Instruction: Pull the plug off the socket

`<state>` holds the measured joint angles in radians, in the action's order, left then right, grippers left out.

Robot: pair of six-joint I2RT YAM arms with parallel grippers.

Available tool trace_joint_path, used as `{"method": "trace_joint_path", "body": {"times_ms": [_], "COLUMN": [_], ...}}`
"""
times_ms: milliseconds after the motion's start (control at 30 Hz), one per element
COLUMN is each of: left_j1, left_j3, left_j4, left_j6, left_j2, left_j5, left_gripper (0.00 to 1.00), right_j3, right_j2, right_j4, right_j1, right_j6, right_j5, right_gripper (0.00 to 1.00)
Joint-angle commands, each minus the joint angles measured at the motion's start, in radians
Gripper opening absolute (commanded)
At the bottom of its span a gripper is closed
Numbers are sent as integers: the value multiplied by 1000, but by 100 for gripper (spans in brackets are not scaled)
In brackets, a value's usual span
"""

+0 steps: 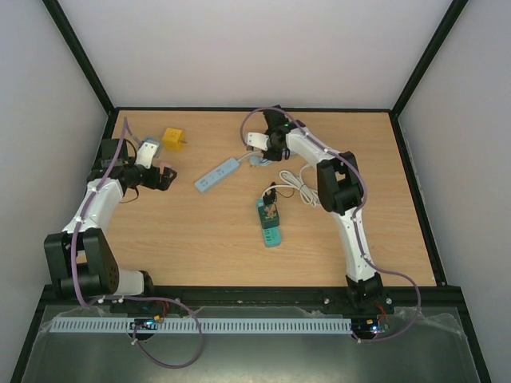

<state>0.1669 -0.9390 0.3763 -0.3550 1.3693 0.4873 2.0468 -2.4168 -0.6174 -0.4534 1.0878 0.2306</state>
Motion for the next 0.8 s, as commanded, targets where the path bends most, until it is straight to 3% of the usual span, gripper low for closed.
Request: {"method": "trace_joint_path", "body": {"times_ms": [0, 767], "left_j1": [1, 2], "left_j3": [12, 22], "left_j4": [5, 5], "left_j6": [-5, -7], "left_j2": [-4, -12], "left_j5": [22, 66], "left_gripper": [99, 100], "right_j3": [17, -336], "right_j2": [-4, 159], "right_j4": [-37, 27], "right_j1": [75, 455], "right_j6": [9, 105], "right_j5": [-21, -25], "right_gripper": [6, 8]}}
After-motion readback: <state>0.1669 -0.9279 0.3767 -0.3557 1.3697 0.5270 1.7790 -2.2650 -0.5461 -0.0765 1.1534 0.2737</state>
